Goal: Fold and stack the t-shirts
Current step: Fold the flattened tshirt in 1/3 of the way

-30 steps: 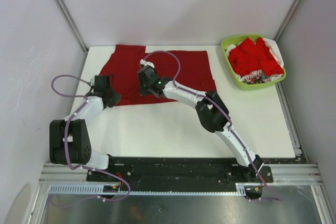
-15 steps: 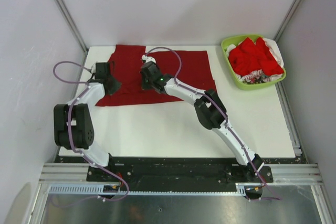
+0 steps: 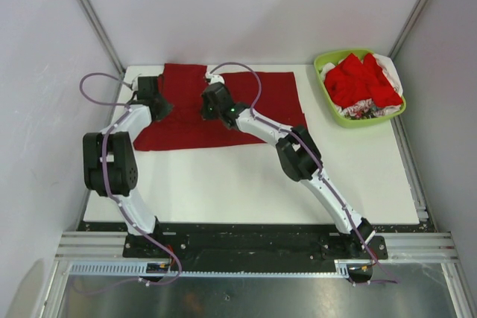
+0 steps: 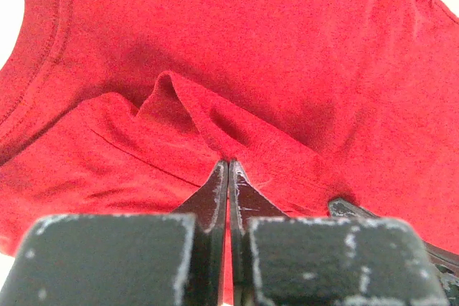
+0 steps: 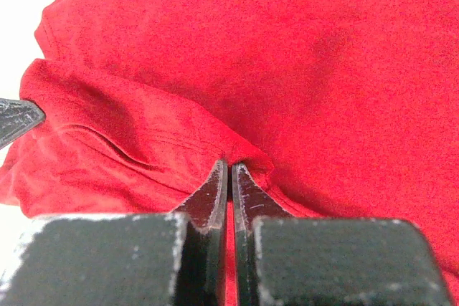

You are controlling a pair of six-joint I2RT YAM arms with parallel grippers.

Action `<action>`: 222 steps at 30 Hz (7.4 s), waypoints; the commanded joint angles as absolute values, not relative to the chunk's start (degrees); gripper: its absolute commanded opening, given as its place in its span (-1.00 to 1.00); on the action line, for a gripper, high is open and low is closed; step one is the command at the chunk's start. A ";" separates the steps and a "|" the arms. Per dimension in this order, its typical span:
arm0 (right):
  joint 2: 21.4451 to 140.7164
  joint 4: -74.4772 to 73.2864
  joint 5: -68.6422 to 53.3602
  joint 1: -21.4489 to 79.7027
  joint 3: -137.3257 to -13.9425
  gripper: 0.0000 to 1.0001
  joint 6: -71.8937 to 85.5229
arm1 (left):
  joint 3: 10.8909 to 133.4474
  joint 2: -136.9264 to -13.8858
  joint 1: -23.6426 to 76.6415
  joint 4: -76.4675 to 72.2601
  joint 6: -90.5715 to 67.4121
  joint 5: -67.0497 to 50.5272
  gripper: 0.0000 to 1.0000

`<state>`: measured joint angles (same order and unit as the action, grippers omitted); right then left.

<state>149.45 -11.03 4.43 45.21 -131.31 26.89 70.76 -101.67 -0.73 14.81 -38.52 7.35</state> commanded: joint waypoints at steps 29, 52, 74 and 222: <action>150.47 -9.73 4.48 41.35 -134.31 -0.10 29.50 | 73.33 -105.74 -5.95 4.22 -32.34 -3.13 -0.21; 116.29 -12.89 10.35 29.69 -86.58 -0.18 34.75 | 54.39 -91.69 -6.58 8.95 -42.22 -1.92 -0.68; 111.80 -14.76 10.11 21.10 -76.36 -0.21 30.53 | 52.82 -92.26 -9.22 14.13 -42.41 10.97 -0.91; 102.15 -17.09 6.99 16.62 -58.10 -1.00 33.32 | 55.07 -92.43 -16.54 21.57 -31.84 20.24 -1.00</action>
<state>101.62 -12.40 5.91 16.88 -58.39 34.24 55.81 -95.90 -16.14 18.79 -30.46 15.68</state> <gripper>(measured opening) 0.034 0.009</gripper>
